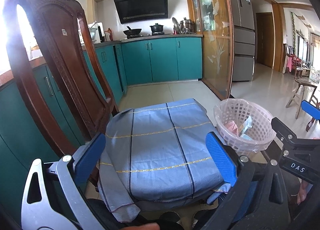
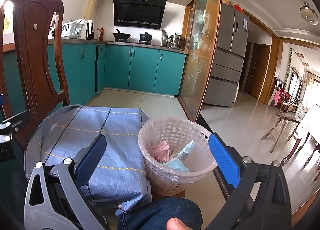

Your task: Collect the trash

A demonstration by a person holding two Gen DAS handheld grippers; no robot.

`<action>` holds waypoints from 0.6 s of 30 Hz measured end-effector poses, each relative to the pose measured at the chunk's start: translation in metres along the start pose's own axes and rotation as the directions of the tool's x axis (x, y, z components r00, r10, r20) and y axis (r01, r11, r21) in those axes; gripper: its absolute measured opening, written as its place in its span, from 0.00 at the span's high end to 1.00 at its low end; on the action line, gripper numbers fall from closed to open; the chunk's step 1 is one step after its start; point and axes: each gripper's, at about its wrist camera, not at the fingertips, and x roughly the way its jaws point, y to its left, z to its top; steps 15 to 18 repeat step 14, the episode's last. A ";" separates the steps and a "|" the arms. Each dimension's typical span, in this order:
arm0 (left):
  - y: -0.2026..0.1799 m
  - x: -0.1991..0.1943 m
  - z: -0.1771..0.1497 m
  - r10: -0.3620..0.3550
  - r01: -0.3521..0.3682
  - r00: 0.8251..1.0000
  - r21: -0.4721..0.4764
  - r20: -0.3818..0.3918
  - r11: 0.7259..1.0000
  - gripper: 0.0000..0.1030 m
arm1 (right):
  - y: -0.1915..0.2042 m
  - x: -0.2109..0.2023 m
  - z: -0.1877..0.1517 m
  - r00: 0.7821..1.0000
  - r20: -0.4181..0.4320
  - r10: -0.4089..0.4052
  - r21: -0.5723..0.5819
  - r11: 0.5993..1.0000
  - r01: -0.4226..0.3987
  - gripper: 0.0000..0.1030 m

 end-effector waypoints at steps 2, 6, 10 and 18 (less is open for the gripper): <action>0.001 0.005 -0.001 -0.011 0.011 1.000 -0.008 -0.005 1.000 0.03 | 0.001 0.005 0.000 1.000 -0.008 0.003 -0.001 1.000 -0.003 0.03; 0.004 0.020 -0.002 -0.019 0.019 1.000 -0.014 -0.024 1.000 0.03 | 0.003 0.017 -0.002 0.999 -0.035 0.007 -0.008 1.000 -0.007 0.03; 0.016 0.071 -0.003 -0.074 0.066 0.991 -0.069 -0.110 0.995 0.03 | 0.012 0.050 -0.006 0.992 -0.120 0.029 -0.031 0.999 -0.033 0.03; 0.027 0.157 -0.009 -0.063 0.043 0.975 -0.097 -0.215 0.994 0.03 | 0.034 0.095 -0.012 0.968 -0.233 0.091 -0.076 0.991 -0.112 0.03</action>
